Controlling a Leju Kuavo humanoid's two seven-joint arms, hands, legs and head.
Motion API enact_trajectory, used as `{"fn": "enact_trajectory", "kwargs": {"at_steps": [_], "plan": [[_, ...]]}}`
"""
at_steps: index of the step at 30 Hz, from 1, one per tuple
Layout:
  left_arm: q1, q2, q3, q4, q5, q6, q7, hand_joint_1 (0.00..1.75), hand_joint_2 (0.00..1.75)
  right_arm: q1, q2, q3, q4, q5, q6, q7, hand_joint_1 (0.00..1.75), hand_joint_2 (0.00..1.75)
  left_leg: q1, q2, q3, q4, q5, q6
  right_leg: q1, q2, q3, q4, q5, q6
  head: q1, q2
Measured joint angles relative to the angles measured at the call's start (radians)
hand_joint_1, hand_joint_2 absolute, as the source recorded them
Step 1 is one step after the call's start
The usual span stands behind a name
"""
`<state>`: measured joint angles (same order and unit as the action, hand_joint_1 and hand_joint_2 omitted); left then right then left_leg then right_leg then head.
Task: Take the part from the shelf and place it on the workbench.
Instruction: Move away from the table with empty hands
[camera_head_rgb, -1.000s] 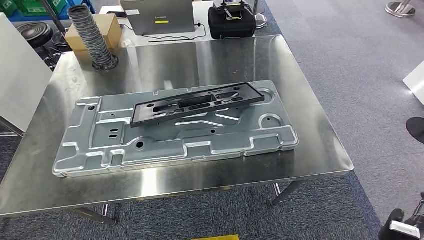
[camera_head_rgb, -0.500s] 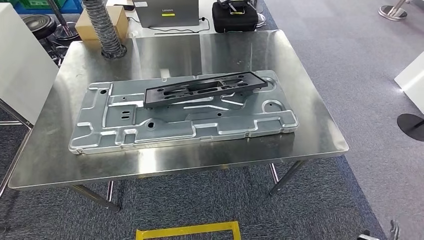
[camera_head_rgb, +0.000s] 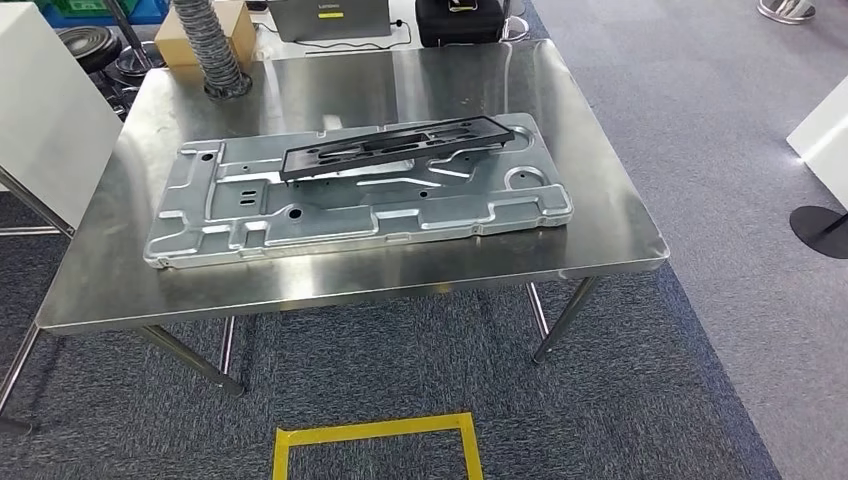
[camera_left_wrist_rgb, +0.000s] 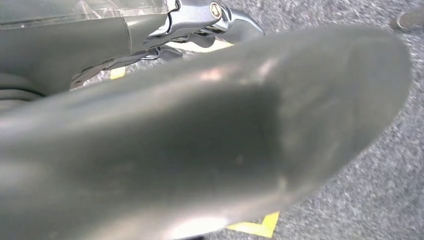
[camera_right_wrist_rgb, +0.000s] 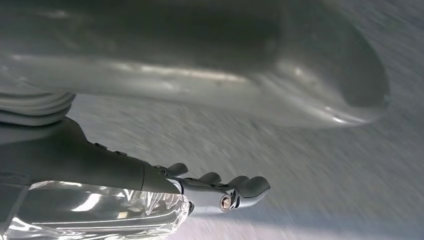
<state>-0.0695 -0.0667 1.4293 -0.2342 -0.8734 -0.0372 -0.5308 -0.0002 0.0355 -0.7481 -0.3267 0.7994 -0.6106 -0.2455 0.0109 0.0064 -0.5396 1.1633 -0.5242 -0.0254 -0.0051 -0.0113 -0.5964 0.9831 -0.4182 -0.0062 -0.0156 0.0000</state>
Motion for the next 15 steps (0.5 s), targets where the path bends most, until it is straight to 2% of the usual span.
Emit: {"fn": "enact_trajectory", "kwargs": {"at_steps": [1,2,3,4,5,6,7,8,10,11,12,13,14,15], "plan": [[-0.002,0.002,0.0,0.0,-0.002,-0.001,-0.002,0.0,0.0,-0.003,-0.002,0.01,0.019,0.013,0.022,0.028,0.0,0.0,-0.001,-0.001,0.055,-0.082,-0.002,0.003,0.001,0.0,-0.013,0.008,0.007,0.005,0.0,0.0],[-0.003,0.003,0.0,0.0,-0.004,-0.003,-0.004,0.0,0.0,-0.005,-0.005,0.02,0.033,0.023,0.043,0.049,0.0,0.0,-0.002,-0.002,0.092,-0.143,-0.013,0.008,0.001,0.0,-0.021,0.013,0.015,0.01,0.002,0.0],[-0.004,0.004,-0.001,0.0,-0.006,-0.004,-0.006,0.0,0.0,-0.008,-0.007,0.029,0.045,0.032,0.063,0.066,0.0,0.0,-0.004,-0.002,0.112,-0.181,-0.024,0.013,0.002,0.0,-0.025,0.015,0.023,0.015,0.001,0.0],[-0.004,0.004,-0.001,0.0,-0.007,-0.005,-0.007,0.0,0.0,-0.01,-0.009,0.038,0.057,0.039,0.079,0.08,0.0,0.0,-0.007,-0.003,0.113,-0.196,-0.025,0.021,0.002,0.0,-0.028,0.015,0.032,0.022,0.002,0.0],[-0.004,0.004,-0.001,0.0,-0.008,-0.006,-0.008,0.0,0.0,-0.013,-0.011,0.044,0.067,0.042,0.091,0.091,0.0,0.0,-0.006,-0.001,0.104,-0.193,-0.017,0.03,0.0,0.0,-0.031,0.015,0.037,0.028,0.001,0.0],[-0.003,0.004,-0.002,0.0,-0.01,-0.007,-0.008,0.0,0.0,-0.014,-0.012,0.049,0.077,0.046,0.103,0.103,0.0,0.0,-0.006,0.0,0.096,-0.194,-0.008,0.039,-0.002,0.002,-0.037,0.021,0.027,0.034,0.0,0.0],[-0.003,0.005,-0.002,0.0,-0.013,-0.008,-0.008,0.0,0.0,-0.015,-0.012,0.054,0.084,0.049,0.119,0.113,0.0,0.0,-0.005,0.002,0.086,-0.195,0.003,0.048,-0.004,0.004,-0.046,0.043,-0.002,0.04,0.002,0.0],[-0.004,0.005,-0.003,0.0,-0.016,-0.01,-0.008,0.0,0.0,-0.015,-0.013,0.06,0.09,0.054,0.138,0.123,0.0,0.0,-0.005,0.004,0.075,-0.196,0.014,0.056,-0.006,0.005,-0.061,0.086,-0.05,0.044,0.004,0.0],[-0.003,0.006,-0.005,0.0,-0.023,-0.012,-0.008,0.0,0.0,-0.017,-0.014,0.071,0.1,0.063,0.179,0.129,0.0,0.0,-0.008,0.005,0.049,-0.194,0.035,0.063,-0.008,0.007,-0.093,0.217,-0.15,0.049,0.008,0.0],[-0.003,0.006,-0.006,0.0,-0.027,-0.013,-0.008,0.0,0.0,-0.019,-0.014,0.076,0.103,0.066,0.197,0.124,0.0,0.0,-0.01,0.005,0.034,-0.192,0.045,0.063,-0.008,0.007,-0.102,0.275,-0.173,0.051,0.008,0.0],[-0.003,0.006,-0.007,0.0,-0.029,-0.013,-0.008,0.0,0.0,-0.02,-0.014,0.081,0.105,0.068,0.21,0.114,0.0,0.0,-0.011,0.005,0.02,-0.189,0.055,0.063,-0.008,0.007,-0.098,0.306,-0.17,0.05,0.008,0.0],[-0.004,0.007,-0.008,0.0,-0.032,-0.013,-0.008,0.0,0.0,-0.023,-0.012,0.084,0.106,0.068,0.22,0.102,0.0,0.0,-0.013,0.005,0.005,-0.186,0.065,0.062,-0.008,0.007,-0.078,0.302,-0.149,0.048,0.008,0.0],[-0.004,0.007,-0.009,0.0,-0.034,-0.013,-0.008,0.0,0.0,-0.025,-0.011,0.087,0.107,0.069,0.227,0.091,0.0,0.0,-0.014,0.005,-0.01,-0.182,0.073,0.061,-0.007,0.007,-0.037,0.258,-0.119,0.043,0.008,0.0],[-0.004,0.007,-0.01,0.0,-0.036,-0.014,-0.008,0.0,0.0,-0.029,-0.011,0.09,0.107,0.07,0.23,0.084,0.0,0.0,-0.015,0.005,-0.022,-0.179,0.081,0.059,-0.004,0.008,0.017,0.189,-0.096,0.035,0.008,0.0]]}}
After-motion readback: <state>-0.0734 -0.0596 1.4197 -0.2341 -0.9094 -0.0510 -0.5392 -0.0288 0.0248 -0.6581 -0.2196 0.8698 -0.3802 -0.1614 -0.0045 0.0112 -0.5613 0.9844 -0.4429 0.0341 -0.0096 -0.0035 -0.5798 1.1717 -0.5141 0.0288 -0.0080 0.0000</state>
